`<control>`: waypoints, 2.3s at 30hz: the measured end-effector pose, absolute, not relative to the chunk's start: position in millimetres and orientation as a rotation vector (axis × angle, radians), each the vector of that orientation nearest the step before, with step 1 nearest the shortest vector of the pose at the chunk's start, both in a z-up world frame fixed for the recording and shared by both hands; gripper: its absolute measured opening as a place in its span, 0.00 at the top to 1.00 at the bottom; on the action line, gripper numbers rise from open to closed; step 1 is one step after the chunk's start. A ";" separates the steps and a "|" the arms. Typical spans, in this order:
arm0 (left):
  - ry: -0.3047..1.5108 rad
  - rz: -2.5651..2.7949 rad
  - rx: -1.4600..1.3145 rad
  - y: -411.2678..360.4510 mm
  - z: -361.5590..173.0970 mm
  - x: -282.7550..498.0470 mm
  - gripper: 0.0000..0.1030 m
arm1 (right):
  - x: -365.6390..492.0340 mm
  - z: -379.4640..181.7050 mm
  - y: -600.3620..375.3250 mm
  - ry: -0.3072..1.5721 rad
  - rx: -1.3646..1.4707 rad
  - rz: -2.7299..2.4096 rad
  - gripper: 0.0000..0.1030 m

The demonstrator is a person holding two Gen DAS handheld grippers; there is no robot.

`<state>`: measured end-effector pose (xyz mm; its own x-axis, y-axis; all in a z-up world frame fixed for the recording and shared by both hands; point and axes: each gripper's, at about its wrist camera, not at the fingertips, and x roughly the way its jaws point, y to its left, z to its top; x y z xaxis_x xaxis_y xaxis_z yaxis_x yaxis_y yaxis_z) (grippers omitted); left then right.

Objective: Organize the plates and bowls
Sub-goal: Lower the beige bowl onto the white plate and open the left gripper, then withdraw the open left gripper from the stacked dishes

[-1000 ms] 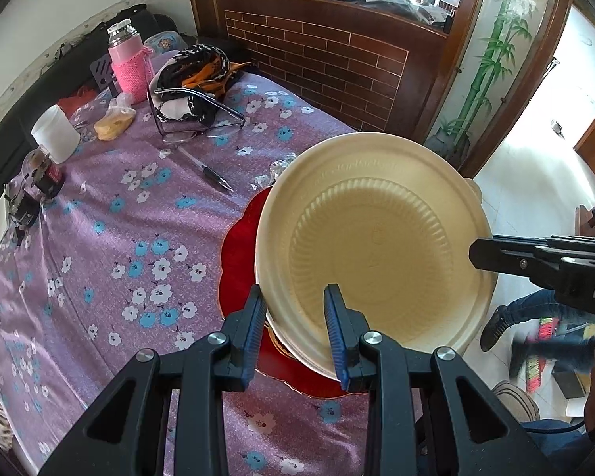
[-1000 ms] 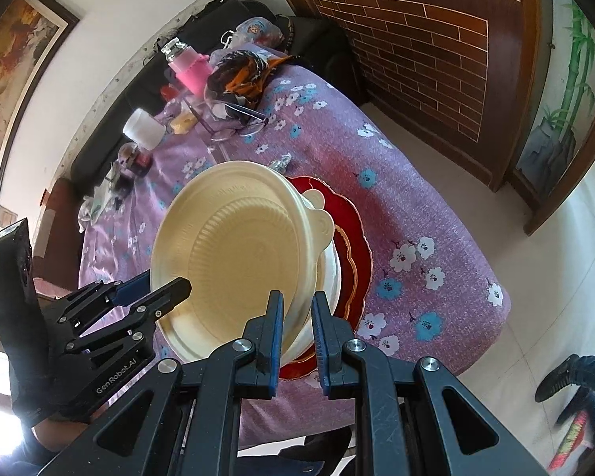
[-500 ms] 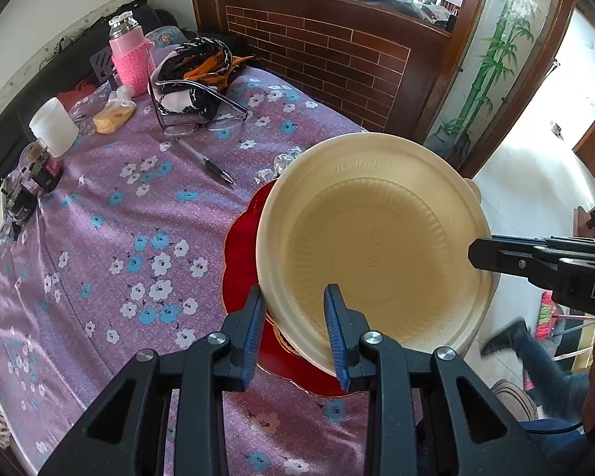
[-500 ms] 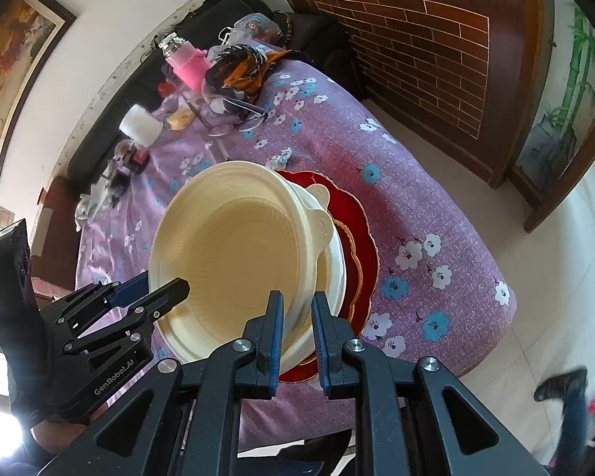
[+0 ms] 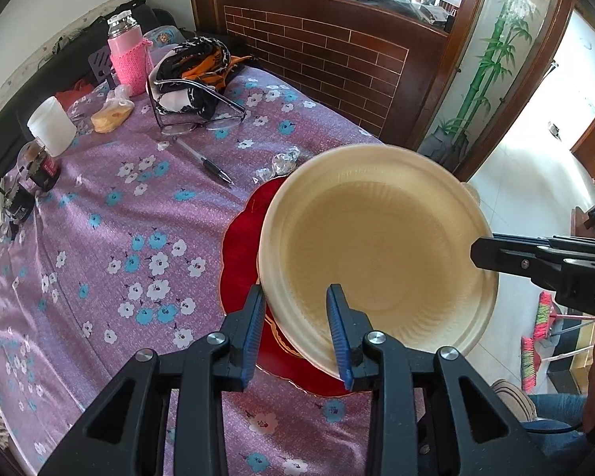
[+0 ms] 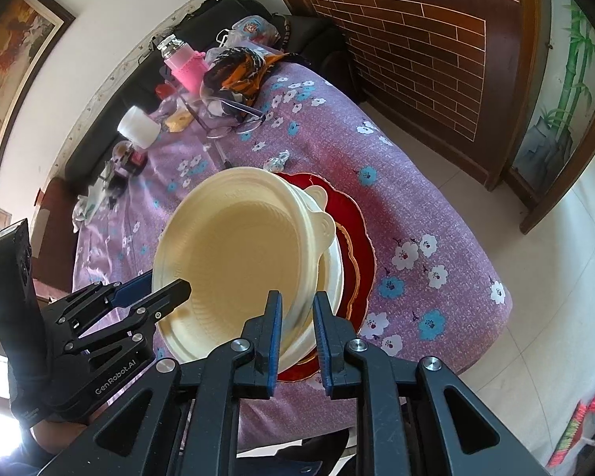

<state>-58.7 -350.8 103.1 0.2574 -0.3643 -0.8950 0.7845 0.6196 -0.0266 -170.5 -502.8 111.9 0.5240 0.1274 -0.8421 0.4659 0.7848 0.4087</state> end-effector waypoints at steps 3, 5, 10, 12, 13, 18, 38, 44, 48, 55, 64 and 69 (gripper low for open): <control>1.034 -0.818 0.473 -350.1 104.4 -59.7 0.64 | -170.9 112.4 -503.2 1.014 0.664 -0.225 0.79; 1.027 -0.816 0.471 -349.5 105.9 -60.8 0.63 | -172.0 115.0 -503.3 1.006 0.659 -0.229 0.75; 1.019 -0.816 0.466 -346.6 107.7 -62.3 0.60 | -175.3 121.3 -502.9 0.988 0.652 -0.237 0.75; 1.013 -0.816 0.466 -345.4 109.2 -63.6 0.60 | -177.5 122.8 -503.0 0.982 0.652 -0.243 0.74; 1.010 -0.815 0.465 -344.7 109.9 -64.0 0.60 | -178.8 123.5 -502.5 0.980 0.650 -0.247 0.74; 0.982 -0.814 0.468 -339.8 114.3 -66.7 0.56 | -181.8 126.5 -497.7 0.968 0.637 -0.257 0.73; 0.882 -0.798 0.473 -309.9 127.4 -79.7 0.45 | -191.3 139.2 -461.0 0.949 0.535 -0.294 0.60; 0.859 -0.785 0.448 -295.4 128.6 -79.7 0.36 | -192.7 145.0 -442.7 0.935 0.446 -0.326 0.52; 0.830 -0.783 0.413 -281.2 129.7 -80.4 0.28 | -192.1 148.9 -425.7 0.925 0.339 -0.363 0.43; 0.774 -0.769 0.386 -257.6 128.7 -81.5 0.17 | -193.3 151.0 -405.3 0.913 0.219 -0.414 0.33; 0.737 -0.734 0.385 -240.7 127.4 -79.2 0.09 | -199.7 139.9 -387.6 0.923 0.086 -0.515 0.22; 0.732 -0.714 0.378 -232.8 129.1 -75.3 0.08 | -201.4 139.2 -379.0 0.908 -0.043 -0.616 0.19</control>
